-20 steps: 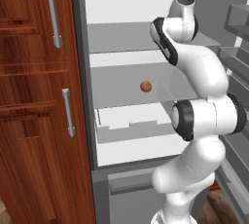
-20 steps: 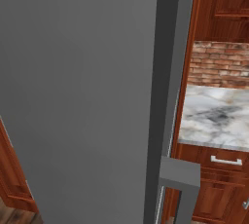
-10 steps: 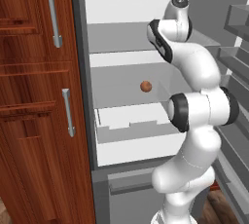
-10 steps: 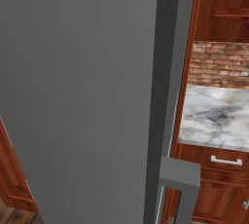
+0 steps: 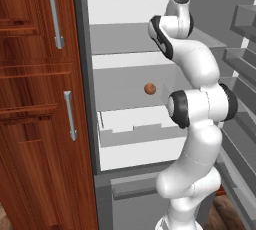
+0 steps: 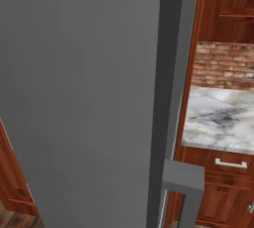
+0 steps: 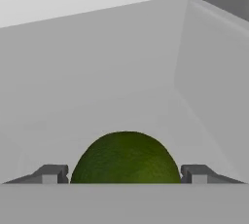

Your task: Grab the onion and lime from the fridge, place them in the blender, close the lid, and turn on the blender to create a marinade.

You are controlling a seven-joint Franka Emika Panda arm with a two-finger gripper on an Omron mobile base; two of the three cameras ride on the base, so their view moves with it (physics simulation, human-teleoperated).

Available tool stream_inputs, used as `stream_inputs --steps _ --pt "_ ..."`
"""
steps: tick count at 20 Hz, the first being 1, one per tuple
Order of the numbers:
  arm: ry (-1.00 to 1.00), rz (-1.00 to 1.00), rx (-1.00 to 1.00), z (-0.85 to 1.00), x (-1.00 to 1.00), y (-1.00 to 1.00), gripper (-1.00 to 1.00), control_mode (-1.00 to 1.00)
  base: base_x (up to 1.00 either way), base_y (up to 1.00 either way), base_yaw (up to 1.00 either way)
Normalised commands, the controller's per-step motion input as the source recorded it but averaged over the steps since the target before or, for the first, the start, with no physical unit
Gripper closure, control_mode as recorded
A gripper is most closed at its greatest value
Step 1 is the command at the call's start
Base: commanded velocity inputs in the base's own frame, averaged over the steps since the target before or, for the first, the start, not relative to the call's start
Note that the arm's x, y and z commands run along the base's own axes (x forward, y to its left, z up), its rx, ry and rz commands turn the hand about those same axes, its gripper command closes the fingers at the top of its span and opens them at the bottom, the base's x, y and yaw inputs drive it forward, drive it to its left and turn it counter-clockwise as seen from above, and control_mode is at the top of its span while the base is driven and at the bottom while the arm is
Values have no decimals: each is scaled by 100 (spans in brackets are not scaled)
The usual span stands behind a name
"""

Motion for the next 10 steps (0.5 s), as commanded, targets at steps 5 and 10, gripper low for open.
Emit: stream_inputs --steps 5,10 --pt "0 0 0 -53 0 0 100 -100 0 0 0" --pt "-3 0 0 -23 1 0 100 -100 0 0 0"
